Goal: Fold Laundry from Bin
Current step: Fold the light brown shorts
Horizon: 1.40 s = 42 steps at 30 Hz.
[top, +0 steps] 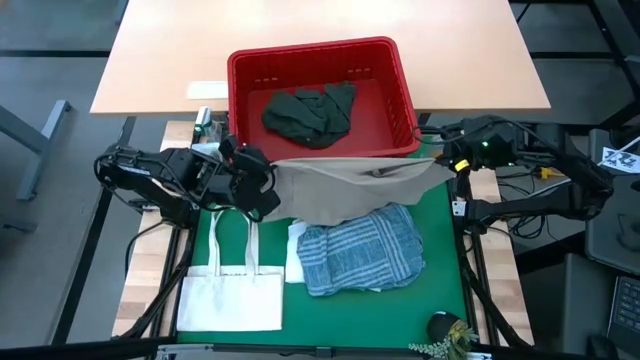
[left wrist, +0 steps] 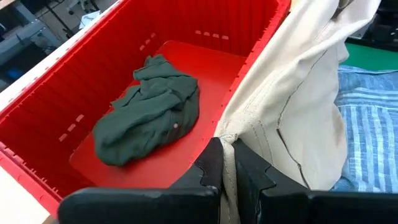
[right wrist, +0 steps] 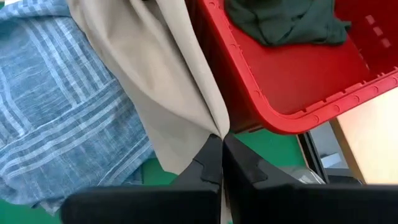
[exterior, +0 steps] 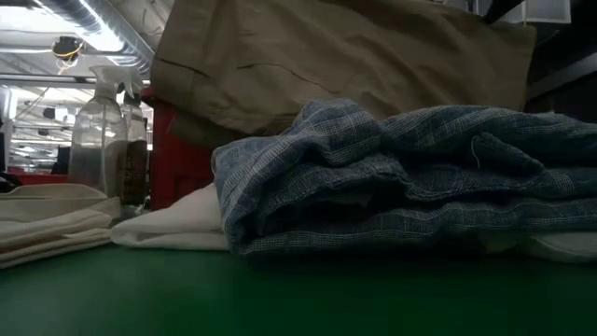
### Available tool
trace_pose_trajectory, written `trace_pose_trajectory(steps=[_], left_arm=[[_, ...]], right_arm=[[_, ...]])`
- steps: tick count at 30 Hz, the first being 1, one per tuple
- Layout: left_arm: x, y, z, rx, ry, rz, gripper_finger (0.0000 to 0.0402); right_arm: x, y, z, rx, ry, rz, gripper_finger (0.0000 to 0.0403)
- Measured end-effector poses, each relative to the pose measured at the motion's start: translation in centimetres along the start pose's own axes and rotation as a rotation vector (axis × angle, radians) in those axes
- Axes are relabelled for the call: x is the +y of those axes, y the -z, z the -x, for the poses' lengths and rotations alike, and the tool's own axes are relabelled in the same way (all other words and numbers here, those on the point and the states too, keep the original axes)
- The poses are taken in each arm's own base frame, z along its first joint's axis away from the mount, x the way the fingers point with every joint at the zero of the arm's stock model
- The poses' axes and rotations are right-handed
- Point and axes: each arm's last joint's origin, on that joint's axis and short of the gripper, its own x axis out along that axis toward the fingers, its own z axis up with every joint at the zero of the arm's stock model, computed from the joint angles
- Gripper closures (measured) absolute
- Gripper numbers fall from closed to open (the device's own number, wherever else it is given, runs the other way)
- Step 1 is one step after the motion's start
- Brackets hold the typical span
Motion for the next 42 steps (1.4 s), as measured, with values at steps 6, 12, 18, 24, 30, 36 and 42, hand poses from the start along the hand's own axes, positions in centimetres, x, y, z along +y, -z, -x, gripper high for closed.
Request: trace_pose_trajectory(steps=[6,12,18,24,30,36,42], left_arm=[[0.1,-0.1,0.0,-0.021,-0.028,0.003,0.0392],[0.0,-0.2,0.0,-0.025,-0.022,0.012,0.0392],[0.0,-0.6,0.0,-0.091,-0.077,0.018,0.0392],[0.0,-0.6,0.0,-0.093,-0.085,-0.032,0.0392],[0.3,-0.7,0.2,-0.111,-0.113,-0.070,0.0392],[0.5,-0.7,0.3,-0.117,-0.119,-0.073,0.0392],[0.5,-0.7,0.3,-0.114,-0.115,-0.073,0.0392]], right_arm=[[-0.1,-0.1,0.0,0.001,0.035,-0.002,0.0398],[-0.2,0.1,0.3,-0.020,0.054,-0.005,0.0398],[-0.4,-0.5,0.4,-0.080,0.098,0.009,0.0398],[-0.4,-0.7,0.4,-0.095,0.100,0.009,0.0398],[-0.5,-0.8,1.2,-0.119,0.118,0.028,0.0398],[-0.9,-1.5,4.1,-0.236,0.086,0.010,0.0398],[-0.7,-1.7,5.5,-0.310,-0.059,-0.030,0.0398]])
